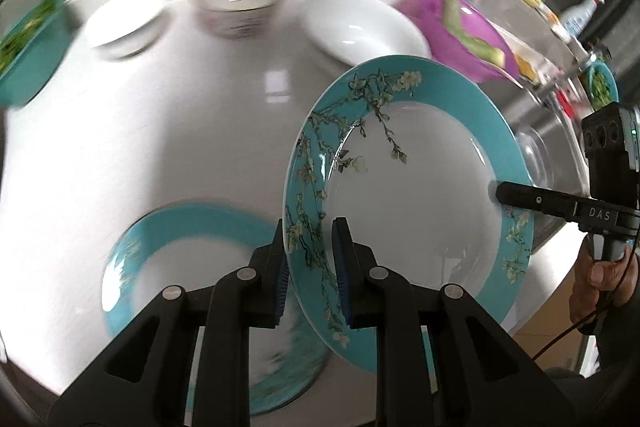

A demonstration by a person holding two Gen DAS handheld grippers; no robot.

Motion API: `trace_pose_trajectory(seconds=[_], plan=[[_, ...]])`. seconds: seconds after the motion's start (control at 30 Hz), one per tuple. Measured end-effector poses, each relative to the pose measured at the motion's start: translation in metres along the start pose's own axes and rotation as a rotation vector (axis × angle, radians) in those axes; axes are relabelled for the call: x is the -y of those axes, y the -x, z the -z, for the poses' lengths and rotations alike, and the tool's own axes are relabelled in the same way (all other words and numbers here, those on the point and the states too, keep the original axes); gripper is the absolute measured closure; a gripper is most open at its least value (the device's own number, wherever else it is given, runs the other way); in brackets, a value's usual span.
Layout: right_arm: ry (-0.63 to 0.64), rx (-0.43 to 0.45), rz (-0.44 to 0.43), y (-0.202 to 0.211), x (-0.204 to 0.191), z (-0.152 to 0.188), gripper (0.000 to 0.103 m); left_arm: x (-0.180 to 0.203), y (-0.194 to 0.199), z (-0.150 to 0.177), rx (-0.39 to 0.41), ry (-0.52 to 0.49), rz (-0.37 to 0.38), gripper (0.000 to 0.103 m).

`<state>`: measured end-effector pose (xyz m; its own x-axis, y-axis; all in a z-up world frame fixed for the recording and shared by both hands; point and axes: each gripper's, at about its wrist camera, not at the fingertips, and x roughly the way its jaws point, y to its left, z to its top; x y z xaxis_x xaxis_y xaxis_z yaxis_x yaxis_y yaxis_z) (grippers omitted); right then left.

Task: Organize plates and bowls
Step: 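Carry the larger teal-rimmed plate with both tools over the plate stack, then lower the teal-rimmed plate onto the stack and open both tools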

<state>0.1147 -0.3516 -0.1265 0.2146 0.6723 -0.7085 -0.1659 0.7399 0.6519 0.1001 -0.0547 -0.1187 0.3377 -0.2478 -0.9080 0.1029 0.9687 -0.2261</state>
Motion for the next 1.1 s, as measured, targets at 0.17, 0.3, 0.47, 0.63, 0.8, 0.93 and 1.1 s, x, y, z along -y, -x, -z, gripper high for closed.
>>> trace_pose_trajectory(seconds=[0.17,0.3,0.47,0.63,0.8,0.93,1.1], plan=[[0.063,-0.063,-0.013,-0.045,-0.050,0.005,0.094,-0.063,0.027,0.033,0.009,0.089,-0.033,0.084],[0.095,-0.108,-0.019,-0.076,-0.077,0.009,0.094,-0.107,0.036,0.058,0.003,0.133,-0.061,0.083],[0.115,-0.147,0.004,-0.111,-0.096,0.020,0.094,-0.147,0.038,0.083,-0.018,0.166,-0.075,0.083],[0.121,-0.152,0.052,-0.126,-0.103,0.025,0.094,-0.164,0.030,0.095,-0.033,0.157,-0.071,0.082],[0.150,-0.146,0.115,-0.132,-0.107,0.029,0.093,-0.161,0.017,0.098,-0.049,0.134,-0.069,0.082],[0.181,-0.138,0.161,-0.133,-0.109,0.036,0.093,-0.161,0.018,0.101,-0.048,0.109,-0.092,0.082],[0.224,-0.121,0.213,-0.139,-0.116,0.042,0.092,-0.154,0.008,0.101,-0.049,0.061,-0.138,0.082]])
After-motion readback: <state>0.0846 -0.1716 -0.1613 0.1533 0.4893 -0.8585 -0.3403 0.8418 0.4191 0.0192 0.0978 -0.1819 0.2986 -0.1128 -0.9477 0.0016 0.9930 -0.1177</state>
